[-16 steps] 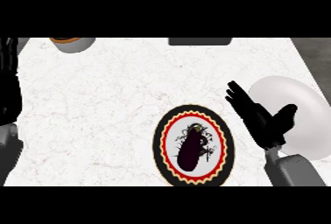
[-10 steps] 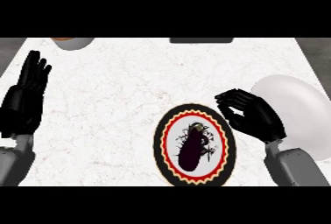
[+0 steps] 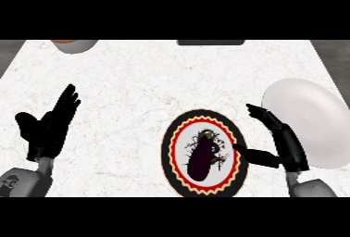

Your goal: Pick the eggplant from the plate and place it in the plate

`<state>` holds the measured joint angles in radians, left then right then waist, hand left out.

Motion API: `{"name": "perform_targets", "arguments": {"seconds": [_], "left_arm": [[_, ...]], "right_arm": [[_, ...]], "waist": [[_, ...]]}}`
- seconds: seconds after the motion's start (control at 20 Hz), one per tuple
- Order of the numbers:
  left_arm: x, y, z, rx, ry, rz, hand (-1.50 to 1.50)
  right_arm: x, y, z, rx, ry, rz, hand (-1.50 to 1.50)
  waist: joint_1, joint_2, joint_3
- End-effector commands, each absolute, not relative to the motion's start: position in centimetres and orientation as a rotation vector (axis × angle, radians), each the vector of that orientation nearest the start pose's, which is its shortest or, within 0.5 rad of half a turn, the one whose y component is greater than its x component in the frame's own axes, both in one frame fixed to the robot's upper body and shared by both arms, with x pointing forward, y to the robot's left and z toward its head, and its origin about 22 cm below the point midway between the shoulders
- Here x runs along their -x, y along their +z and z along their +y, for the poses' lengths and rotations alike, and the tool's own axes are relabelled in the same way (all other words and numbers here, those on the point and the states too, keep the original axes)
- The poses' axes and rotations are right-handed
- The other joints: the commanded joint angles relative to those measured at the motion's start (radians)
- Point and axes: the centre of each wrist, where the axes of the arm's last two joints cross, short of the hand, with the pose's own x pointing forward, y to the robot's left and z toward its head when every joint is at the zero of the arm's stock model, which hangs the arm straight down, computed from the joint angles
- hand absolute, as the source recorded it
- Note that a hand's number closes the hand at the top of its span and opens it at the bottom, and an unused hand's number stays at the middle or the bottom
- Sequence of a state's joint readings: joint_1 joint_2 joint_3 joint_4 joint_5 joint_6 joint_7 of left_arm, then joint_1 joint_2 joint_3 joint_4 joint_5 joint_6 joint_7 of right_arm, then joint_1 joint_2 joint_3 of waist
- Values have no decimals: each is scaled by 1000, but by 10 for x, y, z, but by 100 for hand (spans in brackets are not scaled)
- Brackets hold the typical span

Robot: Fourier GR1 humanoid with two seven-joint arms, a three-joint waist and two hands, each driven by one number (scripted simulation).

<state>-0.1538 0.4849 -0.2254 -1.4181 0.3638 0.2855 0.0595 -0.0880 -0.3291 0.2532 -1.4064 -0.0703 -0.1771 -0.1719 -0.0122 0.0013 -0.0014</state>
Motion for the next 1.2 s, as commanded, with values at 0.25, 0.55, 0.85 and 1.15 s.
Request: {"name": "perform_targets", "arguments": {"seconds": [0.25,0.55,0.85,1.15], "left_arm": [[-267,11,291,-183,-64,-1396,0],[-294,27,288,-186,-81,-1410,0],[-287,23,283,-171,-83,-1410,0],[-277,35,274,-176,-81,-1413,0]], "right_arm": [[-238,-12,-245,241,645,-1518,-150],[-247,35,-220,241,728,-1463,-150],[-256,46,-200,253,861,-1276,-150],[-266,48,-202,338,1017,-1174,-150]], "waist": [[15,-2,1],[9,-2,1],[16,-1,1],[18,-3,2]]}}
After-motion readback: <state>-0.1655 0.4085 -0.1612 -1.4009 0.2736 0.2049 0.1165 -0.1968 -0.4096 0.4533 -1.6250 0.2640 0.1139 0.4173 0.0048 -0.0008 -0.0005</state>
